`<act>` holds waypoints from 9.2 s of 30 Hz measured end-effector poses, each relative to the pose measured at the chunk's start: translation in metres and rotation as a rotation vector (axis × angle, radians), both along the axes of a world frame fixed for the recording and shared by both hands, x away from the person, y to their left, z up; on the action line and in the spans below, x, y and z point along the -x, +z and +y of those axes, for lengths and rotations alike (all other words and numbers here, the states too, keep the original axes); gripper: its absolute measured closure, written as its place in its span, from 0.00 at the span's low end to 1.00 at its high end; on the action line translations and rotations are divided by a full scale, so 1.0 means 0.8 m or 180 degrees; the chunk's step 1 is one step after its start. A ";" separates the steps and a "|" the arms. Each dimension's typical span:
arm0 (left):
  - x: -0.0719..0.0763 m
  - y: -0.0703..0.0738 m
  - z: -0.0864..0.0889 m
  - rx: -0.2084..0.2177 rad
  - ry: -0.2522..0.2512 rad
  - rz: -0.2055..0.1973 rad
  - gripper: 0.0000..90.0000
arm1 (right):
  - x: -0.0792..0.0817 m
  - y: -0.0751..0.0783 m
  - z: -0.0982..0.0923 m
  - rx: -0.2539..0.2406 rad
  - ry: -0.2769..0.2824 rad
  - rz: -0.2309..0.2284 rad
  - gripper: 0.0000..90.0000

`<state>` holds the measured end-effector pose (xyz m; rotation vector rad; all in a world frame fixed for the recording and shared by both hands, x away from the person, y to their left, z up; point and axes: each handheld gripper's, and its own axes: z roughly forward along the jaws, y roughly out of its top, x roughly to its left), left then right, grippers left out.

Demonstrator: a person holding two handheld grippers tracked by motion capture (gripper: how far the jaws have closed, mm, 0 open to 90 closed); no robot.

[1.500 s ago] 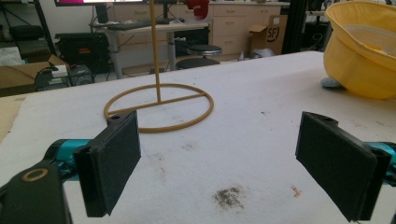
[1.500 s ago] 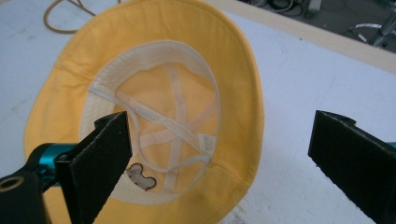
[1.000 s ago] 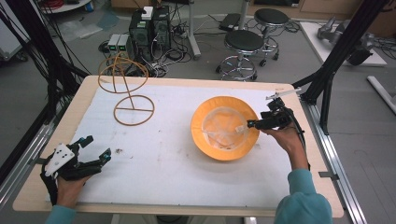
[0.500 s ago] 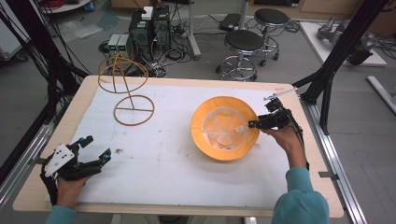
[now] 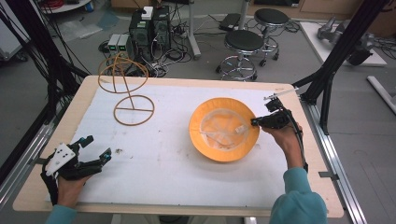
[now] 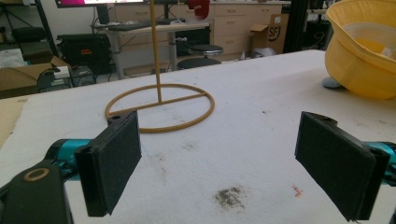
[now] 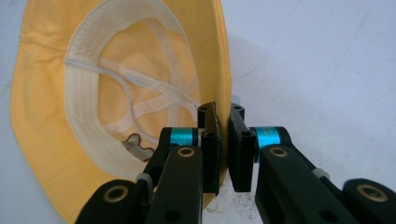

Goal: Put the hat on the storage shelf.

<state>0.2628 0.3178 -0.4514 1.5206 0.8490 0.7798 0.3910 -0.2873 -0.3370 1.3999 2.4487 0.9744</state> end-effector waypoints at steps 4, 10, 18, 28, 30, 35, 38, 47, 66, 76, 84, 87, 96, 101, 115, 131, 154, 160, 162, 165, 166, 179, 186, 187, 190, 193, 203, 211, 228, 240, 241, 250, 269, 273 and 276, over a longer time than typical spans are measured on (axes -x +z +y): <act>-0.001 0.000 0.000 0.0000 0.0004 0.0012 0.16 | 0.002 0.001 0.001 -0.0044 -0.0001 0.0000 0.95; -0.001 0.000 -0.001 -0.0012 0.0014 0.0029 0.16 | 0.008 0.010 0.010 -0.0062 0.0050 -0.0024 0.96; -0.001 0.000 -0.001 -0.0004 0.0016 0.0033 0.16 | 0.010 0.029 0.026 0.0012 0.0095 -0.0136 0.96; -0.001 0.000 0.000 -0.0003 0.0009 0.0019 0.16 | 0.000 0.054 0.036 0.0050 0.0021 -0.0342 0.96; 0.000 0.000 0.000 0.0006 0.0013 0.0005 0.16 | -0.002 0.059 0.038 0.0085 -0.0014 -0.0388 0.96; 0.001 0.000 0.001 0.0024 0.0019 -0.0015 0.16 | -0.010 0.073 0.041 0.0104 -0.0052 -0.0487 0.96; 0.000 0.000 0.001 0.0019 0.0014 -0.0005 0.16 | -0.011 0.079 0.041 0.0105 -0.0060 -0.0554 0.96; 0.000 0.000 0.001 0.0021 0.0010 -0.0007 0.16 | -0.013 0.088 0.044 0.0220 -0.0100 -0.0607 0.96; 0.000 0.000 0.001 0.0036 0.0003 -0.0004 0.16 | -0.012 0.079 0.072 0.0454 -0.0015 -0.0721 0.96; 0.000 0.000 0.001 0.0025 0.0009 -0.0009 0.16 | -0.004 0.081 0.092 0.0293 0.0165 -0.0710 0.96; 0.000 0.000 0.001 0.0033 0.0015 -0.0008 0.16 | 0.005 0.079 0.120 0.0054 0.0374 -0.0687 0.96; 0.001 0.000 0.001 0.0034 0.0018 -0.0014 0.16 | 0.010 0.074 0.135 -0.0034 0.0462 -0.0674 0.96; 0.000 0.000 0.002 0.0041 0.0020 -0.0010 0.16 | 0.017 0.066 0.172 -0.0131 0.0709 -0.0608 0.95; 0.000 0.000 0.002 0.0040 0.0015 -0.0001 0.16 | 0.018 0.064 0.190 -0.0162 0.0846 -0.0604 0.95; -0.001 0.000 0.002 0.0064 0.0015 0.0019 0.16 | 0.021 0.059 0.232 -0.0438 0.1362 -0.0503 0.64; -0.002 0.001 0.002 0.0044 0.0021 0.0062 0.15 | 0.036 0.058 0.208 -0.0350 0.1092 -0.0999 0.11; -0.008 0.070 -0.015 0.0007 -0.0394 0.0232 0.12 | 0.101 -0.012 0.087 -0.0556 0.0576 -0.1460 0.01; -0.018 0.095 -0.035 -0.0054 -0.0592 0.0243 0.11 | 0.112 -0.026 0.070 -0.0516 0.0385 -0.1465 0.01; -0.022 0.101 -0.042 -0.0062 -0.0663 0.0281 0.10 | 0.117 -0.028 0.067 -0.0597 0.0387 -0.1587 0.01; -0.029 0.109 -0.055 -0.0139 -0.0776 0.0327 0.09 | 0.122 -0.036 0.058 -0.0632 0.0319 -0.1623 0.01; -0.031 0.111 -0.060 -0.0160 -0.0819 0.0345 0.09 | 0.123 -0.040 0.055 -0.0660 0.0281 -0.1625 0.01; -0.056 0.127 -0.118 -0.0364 -0.1140 0.0497 0.09 | 0.139 -0.078 0.026 -0.0797 0.0053 -0.1648 0.01; -0.067 0.134 -0.145 -0.0444 -0.1277 0.0614 0.09 | 0.140 -0.086 0.022 -0.0772 -0.0009 -0.1670 0.01; -0.069 0.134 -0.150 -0.0460 -0.1289 0.0649 0.09 | 0.140 -0.086 0.023 -0.0770 -0.0022 -0.1701 0.01; -0.074 0.132 -0.161 -0.0523 -0.1332 0.0737 0.09 | 0.140 -0.087 0.024 -0.0741 -0.0042 -0.1716 0.01; -0.080 0.129 -0.175 -0.0626 -0.1382 0.0831 0.07 | 0.140 -0.088 0.028 -0.0676 -0.0071 -0.1802 0.01; -0.096 0.113 -0.211 -0.0899 -0.1410 0.0992 0.07 | 0.145 -0.086 0.026 -0.0712 -0.0161 -0.1872 0.01; -0.107 0.103 -0.229 -0.1121 -0.1373 0.1166 0.07 | 0.154 -0.096 0.018 -0.0746 -0.0179 -0.1939 0.01; -0.114 0.090 -0.243 -0.1164 -0.1384 0.1353 0.29 | 0.153 -0.105 0.025 -0.0710 -0.0217 -0.1820 0.01; -0.119 0.083 -0.248 -0.1106 -0.1496 0.1561 0.79 | 0.145 -0.111 0.027 -0.0700 -0.0240 -0.1745 0.01; -0.119 0.084 -0.247 -0.1118 -0.1496 0.1563 0.81 | 0.144 -0.112 0.028 -0.0708 -0.0241 -0.1735 0.01; -0.113 0.093 -0.241 -0.1100 -0.1505 0.1590 0.87 | 0.143 -0.115 0.032 -0.0637 -0.0216 -0.1713 0.01; -0.088 0.168 -0.204 -0.0928 -0.1465 0.1308 0.89 | 0.159 -0.126 0.021 -0.0697 -0.0374 -0.1720 0.01; -0.089 0.193 -0.199 -0.0931 -0.1429 0.1232 0.89 | 0.165 -0.133 0.017 -0.0748 -0.0400 -0.1832 0.01; -0.093 0.209 -0.197 -0.0948 -0.1412 0.1186 0.89 | 0.166 -0.137 0.018 -0.0737 -0.0407 -0.1820 0.01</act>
